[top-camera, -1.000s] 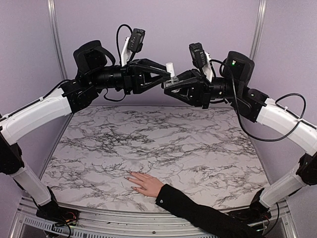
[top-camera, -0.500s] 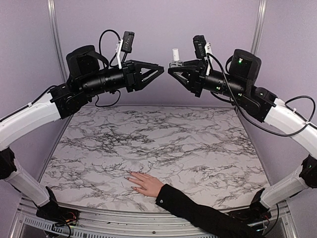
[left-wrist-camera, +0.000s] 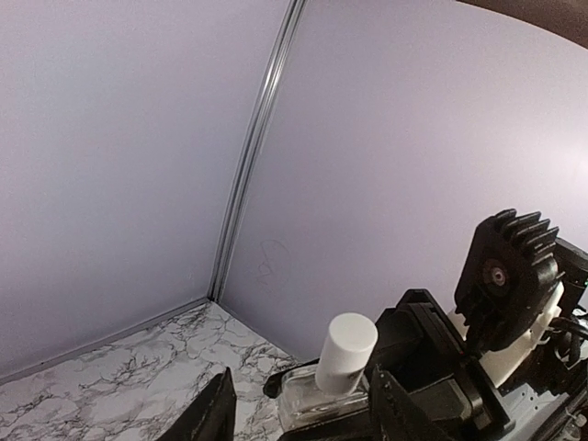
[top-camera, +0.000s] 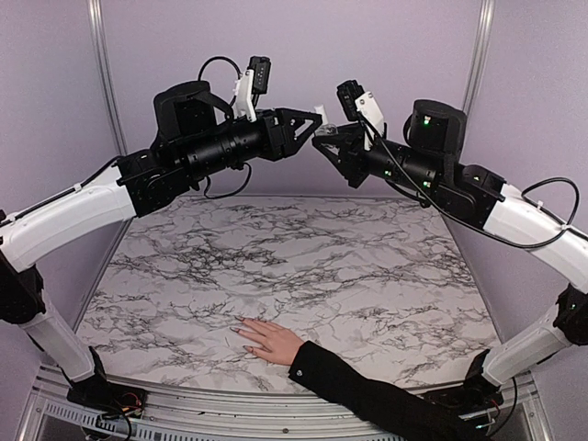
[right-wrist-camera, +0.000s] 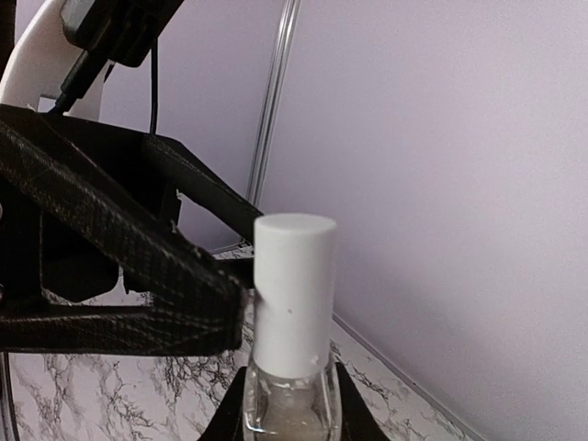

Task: Paint the nails
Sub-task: Screw the nail polish bottle.

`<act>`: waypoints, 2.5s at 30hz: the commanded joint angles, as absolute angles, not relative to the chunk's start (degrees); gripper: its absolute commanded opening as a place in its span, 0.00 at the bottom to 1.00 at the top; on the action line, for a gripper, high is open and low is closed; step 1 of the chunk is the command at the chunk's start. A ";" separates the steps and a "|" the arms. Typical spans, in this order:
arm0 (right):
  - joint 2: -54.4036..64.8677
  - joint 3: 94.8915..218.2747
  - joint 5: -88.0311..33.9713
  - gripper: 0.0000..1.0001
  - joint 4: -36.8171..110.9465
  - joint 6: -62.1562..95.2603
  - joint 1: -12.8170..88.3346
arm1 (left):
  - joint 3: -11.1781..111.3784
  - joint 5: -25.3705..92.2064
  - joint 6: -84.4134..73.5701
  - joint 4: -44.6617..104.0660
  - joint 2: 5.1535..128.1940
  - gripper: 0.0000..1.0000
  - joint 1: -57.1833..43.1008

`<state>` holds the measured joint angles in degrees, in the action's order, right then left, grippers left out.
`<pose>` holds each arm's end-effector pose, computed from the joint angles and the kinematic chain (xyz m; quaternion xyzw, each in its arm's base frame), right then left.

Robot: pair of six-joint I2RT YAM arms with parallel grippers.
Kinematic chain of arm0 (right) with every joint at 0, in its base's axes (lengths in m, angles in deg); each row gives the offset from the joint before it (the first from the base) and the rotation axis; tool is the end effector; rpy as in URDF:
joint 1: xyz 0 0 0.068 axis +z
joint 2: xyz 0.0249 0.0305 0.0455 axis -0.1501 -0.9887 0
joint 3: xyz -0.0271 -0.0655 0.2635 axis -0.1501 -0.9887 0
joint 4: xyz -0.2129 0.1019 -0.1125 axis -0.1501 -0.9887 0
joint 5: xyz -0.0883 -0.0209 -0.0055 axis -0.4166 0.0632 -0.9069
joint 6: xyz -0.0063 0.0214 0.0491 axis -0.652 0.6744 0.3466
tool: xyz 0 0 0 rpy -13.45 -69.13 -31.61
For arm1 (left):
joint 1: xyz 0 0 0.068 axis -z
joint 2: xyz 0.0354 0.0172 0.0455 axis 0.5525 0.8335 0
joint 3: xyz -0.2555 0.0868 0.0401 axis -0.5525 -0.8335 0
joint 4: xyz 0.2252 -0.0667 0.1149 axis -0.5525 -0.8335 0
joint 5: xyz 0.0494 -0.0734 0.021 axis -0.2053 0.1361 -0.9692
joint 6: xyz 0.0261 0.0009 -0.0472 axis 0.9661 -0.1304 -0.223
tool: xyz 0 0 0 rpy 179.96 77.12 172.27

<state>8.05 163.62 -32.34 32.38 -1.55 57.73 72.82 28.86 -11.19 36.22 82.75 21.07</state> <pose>0.2056 0.2394 0.4489 -0.3706 0.6085 0.2410 0.6590 0.2154 -0.3070 0.4747 0.2247 0.5878 -0.4729 0.6168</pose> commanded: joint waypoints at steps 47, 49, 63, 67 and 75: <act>10.35 166.67 13.11 0.00 43.15 5.94 51.35 | 68.15 68.47 -9.03 37.67 83.80 0.00 16.99; 10.65 166.37 17.05 0.00 45.29 7.42 51.33 | 68.48 72.03 -7.58 36.73 83.91 0.00 16.96; 10.58 167.35 25.90 0.00 52.77 14.78 52.75 | 71.31 84.47 -9.64 35.97 86.60 0.08 15.94; 11.05 166.69 24.62 0.00 49.87 12.31 52.54 | 71.45 80.35 -9.66 35.68 85.23 0.22 14.90; 12.26 165.00 19.99 0.00 44.59 8.05 52.21 | 67.10 68.20 -8.82 38.59 79.67 0.45 13.83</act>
<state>8.91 162.97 22.61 41.89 11.87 51.81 69.89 75.79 -9.90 42.38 81.66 14.64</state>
